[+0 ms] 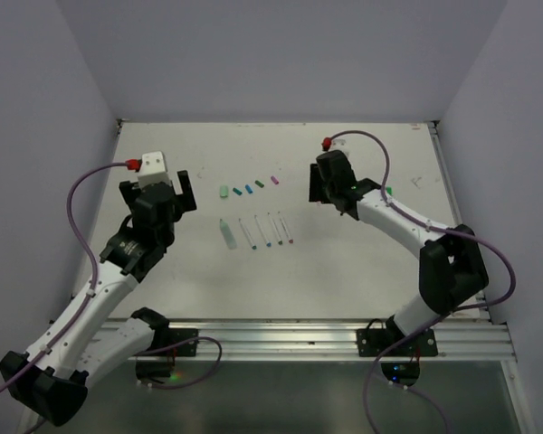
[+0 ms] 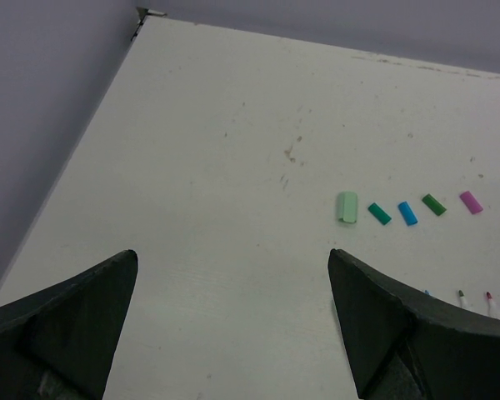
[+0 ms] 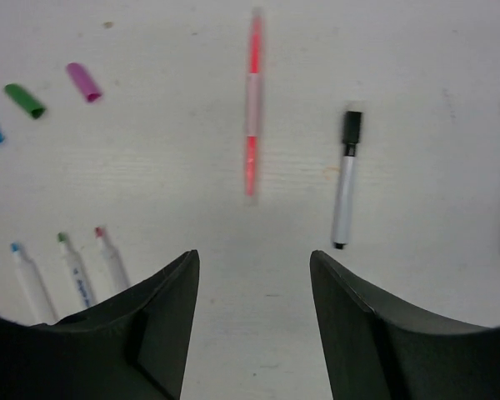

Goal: Open the pen caps

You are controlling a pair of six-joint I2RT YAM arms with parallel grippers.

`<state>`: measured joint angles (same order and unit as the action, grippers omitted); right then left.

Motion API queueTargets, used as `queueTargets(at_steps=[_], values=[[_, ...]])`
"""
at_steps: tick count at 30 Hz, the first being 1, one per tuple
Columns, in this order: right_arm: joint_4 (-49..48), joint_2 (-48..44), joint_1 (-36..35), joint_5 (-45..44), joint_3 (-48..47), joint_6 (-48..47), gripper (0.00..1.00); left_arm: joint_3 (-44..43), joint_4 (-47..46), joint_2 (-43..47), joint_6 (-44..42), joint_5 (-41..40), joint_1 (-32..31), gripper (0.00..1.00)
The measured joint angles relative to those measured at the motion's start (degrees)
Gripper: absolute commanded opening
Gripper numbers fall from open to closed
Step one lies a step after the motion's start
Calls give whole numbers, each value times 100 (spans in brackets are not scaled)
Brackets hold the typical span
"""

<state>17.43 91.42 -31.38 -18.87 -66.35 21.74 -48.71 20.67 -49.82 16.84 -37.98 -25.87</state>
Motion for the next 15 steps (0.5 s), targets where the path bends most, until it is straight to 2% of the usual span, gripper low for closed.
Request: queueTargets(at_steps=[7,15], values=[[269,168,1252,-22,-2,-66,56,2,-2,83,-15,-76,0,100],[358,1259,1447,365,-385,-127,51,33,-7,83,-15,-153,0,100]])
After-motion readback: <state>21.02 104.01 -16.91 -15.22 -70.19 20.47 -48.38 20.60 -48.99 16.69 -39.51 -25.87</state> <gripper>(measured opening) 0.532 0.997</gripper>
